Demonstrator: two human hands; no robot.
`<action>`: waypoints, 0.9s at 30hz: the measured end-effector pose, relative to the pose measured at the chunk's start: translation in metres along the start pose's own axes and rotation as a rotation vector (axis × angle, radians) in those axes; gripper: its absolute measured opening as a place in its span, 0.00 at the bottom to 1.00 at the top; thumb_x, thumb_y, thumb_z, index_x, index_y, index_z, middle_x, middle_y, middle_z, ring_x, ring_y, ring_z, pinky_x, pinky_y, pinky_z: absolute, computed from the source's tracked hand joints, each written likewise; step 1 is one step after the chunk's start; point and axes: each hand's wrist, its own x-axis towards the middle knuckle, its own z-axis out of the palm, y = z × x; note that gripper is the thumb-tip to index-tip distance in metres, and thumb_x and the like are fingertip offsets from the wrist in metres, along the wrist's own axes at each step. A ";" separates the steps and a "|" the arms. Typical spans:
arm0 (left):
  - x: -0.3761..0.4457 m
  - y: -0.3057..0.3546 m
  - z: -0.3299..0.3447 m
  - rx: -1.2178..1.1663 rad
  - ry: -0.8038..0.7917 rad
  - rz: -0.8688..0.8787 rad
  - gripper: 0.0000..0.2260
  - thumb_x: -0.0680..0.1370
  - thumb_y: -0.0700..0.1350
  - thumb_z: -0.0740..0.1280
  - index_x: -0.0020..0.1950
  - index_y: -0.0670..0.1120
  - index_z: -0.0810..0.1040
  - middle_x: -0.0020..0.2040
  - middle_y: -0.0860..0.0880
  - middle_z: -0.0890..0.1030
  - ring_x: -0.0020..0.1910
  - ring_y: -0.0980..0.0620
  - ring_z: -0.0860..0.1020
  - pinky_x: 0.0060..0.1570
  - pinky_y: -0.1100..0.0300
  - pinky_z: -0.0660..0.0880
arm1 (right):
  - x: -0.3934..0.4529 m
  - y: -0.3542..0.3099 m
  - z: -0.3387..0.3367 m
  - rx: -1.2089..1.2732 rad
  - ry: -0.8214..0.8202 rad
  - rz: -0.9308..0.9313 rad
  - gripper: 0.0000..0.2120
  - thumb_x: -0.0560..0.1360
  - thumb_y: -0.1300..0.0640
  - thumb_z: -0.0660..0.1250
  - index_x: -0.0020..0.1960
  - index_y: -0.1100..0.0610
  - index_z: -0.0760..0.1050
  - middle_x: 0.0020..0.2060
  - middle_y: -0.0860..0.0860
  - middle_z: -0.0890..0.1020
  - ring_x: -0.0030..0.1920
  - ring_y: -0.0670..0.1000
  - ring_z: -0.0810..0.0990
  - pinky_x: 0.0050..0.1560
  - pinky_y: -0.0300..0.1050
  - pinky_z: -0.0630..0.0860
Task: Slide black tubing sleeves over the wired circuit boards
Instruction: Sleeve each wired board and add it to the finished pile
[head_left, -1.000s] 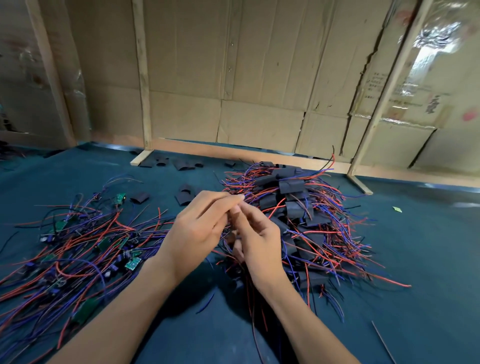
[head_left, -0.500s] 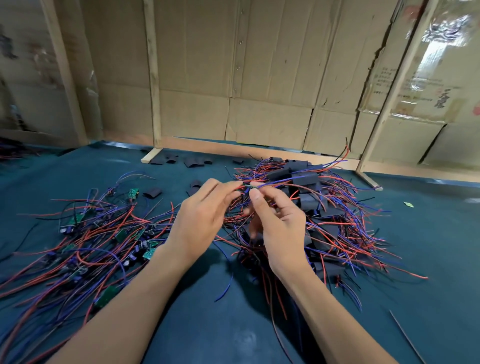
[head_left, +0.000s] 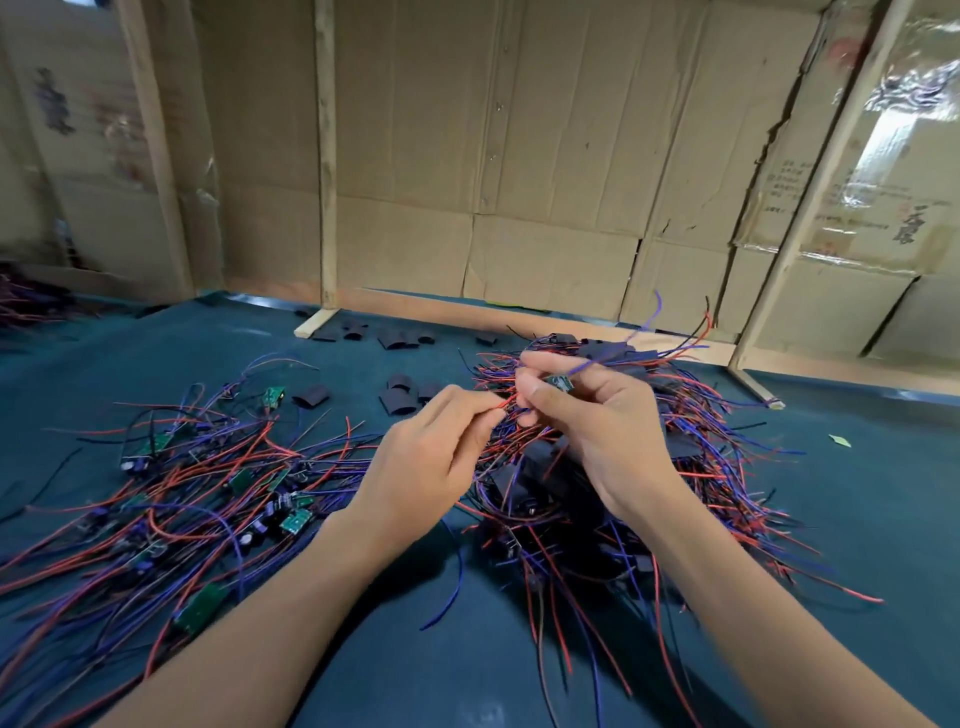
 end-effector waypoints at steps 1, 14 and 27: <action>0.000 -0.001 0.001 -0.005 -0.012 0.009 0.09 0.83 0.44 0.65 0.58 0.41 0.80 0.47 0.51 0.78 0.40 0.49 0.76 0.39 0.49 0.76 | -0.002 0.003 -0.003 -0.004 0.015 -0.010 0.11 0.70 0.62 0.77 0.52 0.59 0.85 0.39 0.57 0.85 0.38 0.54 0.82 0.46 0.46 0.79; -0.005 -0.023 0.007 -0.167 -0.054 -0.094 0.06 0.81 0.40 0.67 0.57 0.45 0.82 0.43 0.58 0.81 0.42 0.58 0.81 0.45 0.67 0.73 | -0.028 -0.012 -0.028 0.340 -0.021 -0.013 0.19 0.69 0.73 0.70 0.59 0.63 0.82 0.58 0.65 0.83 0.60 0.63 0.83 0.56 0.48 0.81; -0.012 0.020 0.031 -0.332 -0.091 -0.164 0.05 0.84 0.50 0.63 0.55 0.53 0.77 0.30 0.54 0.74 0.28 0.54 0.72 0.30 0.64 0.67 | -0.033 0.001 -0.020 0.224 -0.019 0.143 0.10 0.76 0.57 0.68 0.52 0.58 0.86 0.42 0.55 0.84 0.32 0.47 0.78 0.30 0.37 0.75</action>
